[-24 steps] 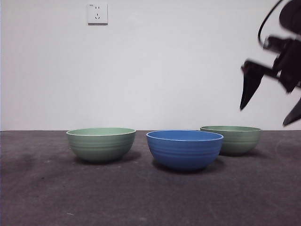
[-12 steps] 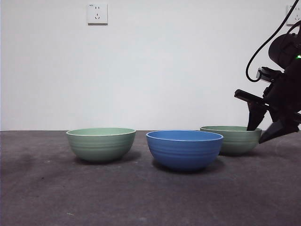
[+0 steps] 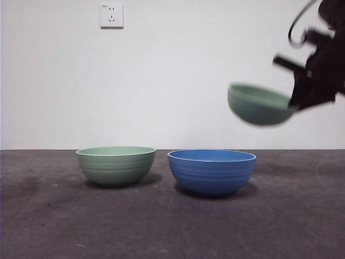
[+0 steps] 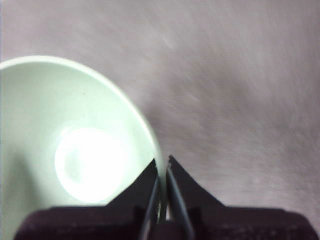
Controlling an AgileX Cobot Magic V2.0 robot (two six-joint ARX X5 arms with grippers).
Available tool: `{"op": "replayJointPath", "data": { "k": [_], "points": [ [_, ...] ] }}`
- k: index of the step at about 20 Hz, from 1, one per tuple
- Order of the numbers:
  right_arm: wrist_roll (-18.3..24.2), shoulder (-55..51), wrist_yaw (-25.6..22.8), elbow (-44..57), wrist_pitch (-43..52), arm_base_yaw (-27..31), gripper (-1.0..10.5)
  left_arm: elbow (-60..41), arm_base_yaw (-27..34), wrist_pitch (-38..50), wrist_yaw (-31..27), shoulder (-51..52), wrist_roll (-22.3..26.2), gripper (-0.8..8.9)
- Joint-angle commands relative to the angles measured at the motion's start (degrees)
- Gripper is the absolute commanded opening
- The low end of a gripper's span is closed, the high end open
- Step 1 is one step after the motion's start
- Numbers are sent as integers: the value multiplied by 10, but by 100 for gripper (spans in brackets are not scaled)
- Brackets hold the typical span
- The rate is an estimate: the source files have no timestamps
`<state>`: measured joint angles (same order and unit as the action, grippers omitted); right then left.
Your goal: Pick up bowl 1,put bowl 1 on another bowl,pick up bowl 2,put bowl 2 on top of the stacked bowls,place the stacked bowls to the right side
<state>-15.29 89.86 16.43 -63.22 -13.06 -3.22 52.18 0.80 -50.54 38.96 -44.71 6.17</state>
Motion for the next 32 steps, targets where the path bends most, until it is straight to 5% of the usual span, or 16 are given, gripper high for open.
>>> {"op": "replayJointPath", "data": {
  "k": [1, 7, 13, 17, 20, 24, 32],
  "points": [
    [3, -33, 17, -1, -37, -12, -17, 1, -2, 1, 1, -2, -1, 571],
    [34, -43, 5, -1, -118, -104, -17, 1, -2, 2, 0, -2, -1, 571],
    [45, 30, -68, -1, -116, -199, -17, 1, -5, 1, 0, -2, -1, 571],
    [58, 66, -108, -1, -119, -214, -17, 1, -16, 0, 0, -2, -1, 571],
    [63, 66, -105, -1, -120, -214, -8, 1, -22, 2, -2, -3, 0, 571],
    [67, 66, -104, -1, -128, -214, 199, 1, -25, 2, -25, -9, 0, 571],
    [66, 22, -75, -4, -108, -216, 198, 1, -31, 10, -31, -35, 0, 571]
  ]
}}
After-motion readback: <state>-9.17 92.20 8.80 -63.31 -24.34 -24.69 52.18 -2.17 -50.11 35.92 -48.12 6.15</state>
